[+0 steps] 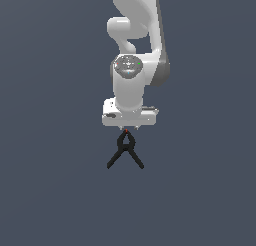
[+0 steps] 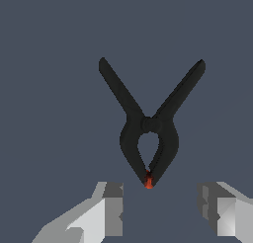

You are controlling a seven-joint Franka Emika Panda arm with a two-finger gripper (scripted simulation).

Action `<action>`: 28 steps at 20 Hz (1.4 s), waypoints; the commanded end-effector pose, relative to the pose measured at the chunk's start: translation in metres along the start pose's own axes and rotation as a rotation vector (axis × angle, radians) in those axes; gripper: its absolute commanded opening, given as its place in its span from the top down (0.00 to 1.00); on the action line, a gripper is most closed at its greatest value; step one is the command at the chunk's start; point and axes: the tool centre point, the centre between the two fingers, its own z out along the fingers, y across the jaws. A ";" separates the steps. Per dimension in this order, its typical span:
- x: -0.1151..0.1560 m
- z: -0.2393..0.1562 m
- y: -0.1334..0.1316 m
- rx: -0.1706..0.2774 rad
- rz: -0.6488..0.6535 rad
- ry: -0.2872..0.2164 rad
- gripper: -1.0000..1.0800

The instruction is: Pick up the object and move it to a goal position.

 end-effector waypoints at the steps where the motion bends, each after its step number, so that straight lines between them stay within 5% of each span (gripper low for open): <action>1: 0.005 0.001 0.002 0.002 0.017 -0.006 0.38; 28: 0.092 0.050 0.057 0.034 0.400 -0.159 0.38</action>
